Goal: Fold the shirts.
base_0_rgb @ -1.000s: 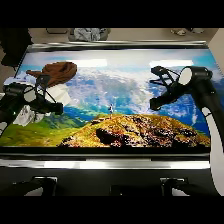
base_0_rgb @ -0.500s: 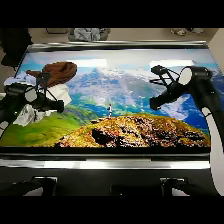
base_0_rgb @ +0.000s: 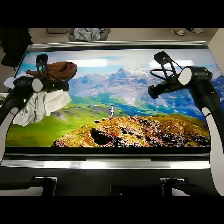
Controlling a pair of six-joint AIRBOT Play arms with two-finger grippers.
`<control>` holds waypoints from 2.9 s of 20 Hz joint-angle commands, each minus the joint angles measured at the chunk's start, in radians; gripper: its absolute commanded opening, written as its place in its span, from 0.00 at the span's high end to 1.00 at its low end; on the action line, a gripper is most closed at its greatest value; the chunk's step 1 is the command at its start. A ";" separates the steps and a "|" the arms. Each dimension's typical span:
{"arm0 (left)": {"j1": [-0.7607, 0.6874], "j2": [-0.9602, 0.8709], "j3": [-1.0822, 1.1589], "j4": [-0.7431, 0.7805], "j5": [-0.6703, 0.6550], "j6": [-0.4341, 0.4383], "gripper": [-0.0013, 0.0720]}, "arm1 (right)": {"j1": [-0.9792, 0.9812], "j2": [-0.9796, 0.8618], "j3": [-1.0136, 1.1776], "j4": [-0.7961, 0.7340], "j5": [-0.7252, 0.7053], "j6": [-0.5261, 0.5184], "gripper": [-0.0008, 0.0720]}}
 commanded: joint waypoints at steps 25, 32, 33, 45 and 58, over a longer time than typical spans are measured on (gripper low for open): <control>0.299 -0.664 0.483 -0.756 0.230 -0.259 0.85 | 0.000 -0.001 0.000 0.101 0.137 0.001 0.07; 0.264 -0.446 0.562 -1.218 0.234 0.546 0.94 | 0.000 0.031 0.021 -0.018 0.150 -0.132 0.06; 0.248 -0.375 0.562 -1.262 0.213 0.632 0.94 | 0.000 0.054 0.038 -0.074 0.150 -0.132 0.06; -0.144 0.362 0.460 -1.212 -0.027 0.727 0.94 | 0.000 0.636 0.155 -0.286 0.175 -0.073 0.06; -0.273 0.344 -0.317 -0.660 -0.014 0.473 0.94 | 0.000 0.533 -0.139 -0.114 0.504 -0.071 0.06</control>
